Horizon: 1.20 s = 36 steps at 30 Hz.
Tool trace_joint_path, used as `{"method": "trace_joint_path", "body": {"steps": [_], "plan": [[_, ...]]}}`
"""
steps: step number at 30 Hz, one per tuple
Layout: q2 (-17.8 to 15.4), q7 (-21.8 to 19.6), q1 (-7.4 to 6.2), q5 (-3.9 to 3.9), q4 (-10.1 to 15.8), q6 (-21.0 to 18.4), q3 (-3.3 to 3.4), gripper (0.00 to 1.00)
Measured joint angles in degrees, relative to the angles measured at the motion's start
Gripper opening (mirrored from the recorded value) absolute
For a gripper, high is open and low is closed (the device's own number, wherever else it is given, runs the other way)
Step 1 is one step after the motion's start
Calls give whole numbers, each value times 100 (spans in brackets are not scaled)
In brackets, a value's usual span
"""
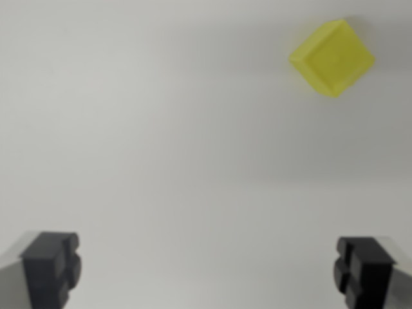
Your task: Pick yellow cube
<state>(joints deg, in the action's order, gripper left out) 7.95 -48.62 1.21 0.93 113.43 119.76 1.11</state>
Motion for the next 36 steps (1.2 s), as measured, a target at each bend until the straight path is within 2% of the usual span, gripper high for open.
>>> {"method": "trace_joint_path", "body": {"steps": [7,36], "plan": [[28,104,17,0,-5,27,0,100],[768,1943,410,-9,103,935,0,100]]}}
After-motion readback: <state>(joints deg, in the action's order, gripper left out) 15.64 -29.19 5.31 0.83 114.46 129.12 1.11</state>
